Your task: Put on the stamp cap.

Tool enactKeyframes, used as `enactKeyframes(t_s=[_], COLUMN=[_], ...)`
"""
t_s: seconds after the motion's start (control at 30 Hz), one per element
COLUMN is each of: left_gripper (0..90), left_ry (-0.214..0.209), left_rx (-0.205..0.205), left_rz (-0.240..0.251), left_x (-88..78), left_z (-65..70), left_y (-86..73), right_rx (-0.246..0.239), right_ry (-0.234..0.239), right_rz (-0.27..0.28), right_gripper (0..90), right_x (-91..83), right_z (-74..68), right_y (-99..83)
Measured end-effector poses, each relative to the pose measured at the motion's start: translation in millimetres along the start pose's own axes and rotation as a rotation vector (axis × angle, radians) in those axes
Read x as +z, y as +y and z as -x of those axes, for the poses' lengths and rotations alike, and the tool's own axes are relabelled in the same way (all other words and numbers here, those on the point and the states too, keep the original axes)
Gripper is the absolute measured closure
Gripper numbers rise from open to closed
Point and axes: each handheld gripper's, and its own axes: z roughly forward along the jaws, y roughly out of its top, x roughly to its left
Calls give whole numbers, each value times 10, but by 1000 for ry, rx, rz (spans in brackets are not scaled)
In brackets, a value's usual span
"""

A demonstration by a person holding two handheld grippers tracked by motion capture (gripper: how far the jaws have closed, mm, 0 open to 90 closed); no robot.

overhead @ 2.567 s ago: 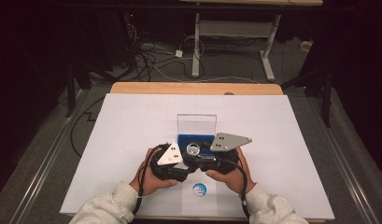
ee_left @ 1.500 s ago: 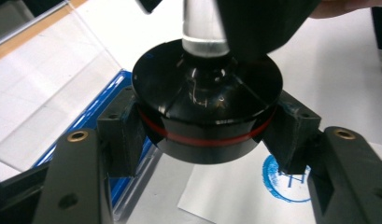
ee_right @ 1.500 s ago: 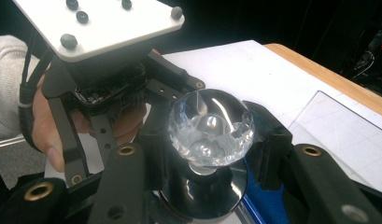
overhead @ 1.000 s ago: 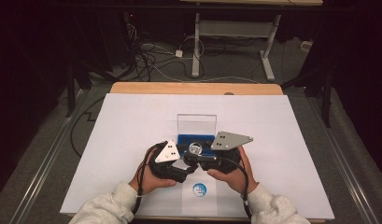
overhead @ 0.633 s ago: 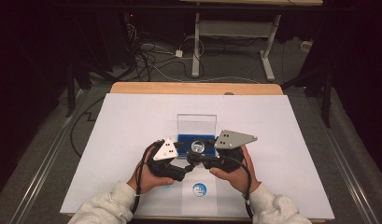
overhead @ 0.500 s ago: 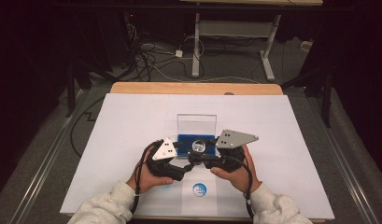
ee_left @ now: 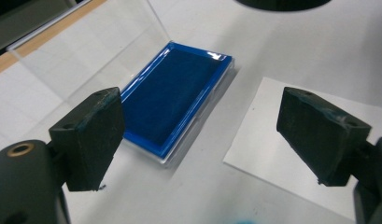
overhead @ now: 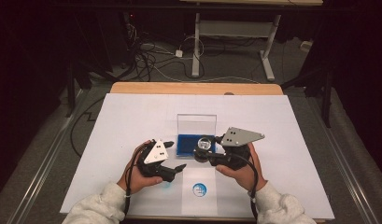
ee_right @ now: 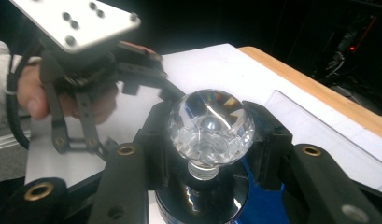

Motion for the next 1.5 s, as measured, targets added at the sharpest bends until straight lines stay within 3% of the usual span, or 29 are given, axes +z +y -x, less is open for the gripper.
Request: enactKeyframes(t_s=[0.27, 0.4, 0.7, 0.77, 1.0, 1.2, 1.23, 1.5], left_gripper=[151, 151, 151, 151, 151, 151, 151, 151], left_ry=[40, 77, 92, 97, 107, 133, 135, 129], left_rx=[-5, 28, -28, -22, -116, -138, -103, -88], left_rz=[-6, -20, -36, -55, -10, -24, -57, -69], left_x=[-217, -291, -451, -487, -585, -727, -752, -728], left_z=[-75, -82, -142, -150, -114, -155, -186, -176], left_y=[-125, -214, -451, -497, -628, -748, -761, -779], right_rx=[1, -1, 6, 2, 6, 6, 5, 9], right_ry=[-30, -43, -64, -66, -77, -89, -87, -105], right_rz=[-8, -11, -18, -18, -26, -27, -28, -41], right_gripper=[560, 560, 560, 560, 560, 560, 560, 559], right_x=[-90, -123, -183, -188, -197, -216, -220, -235], right_z=[70, 95, 153, 166, 173, 183, 187, 224], right_y=[6, 2, -5, -6, -15, -14, -15, -19])
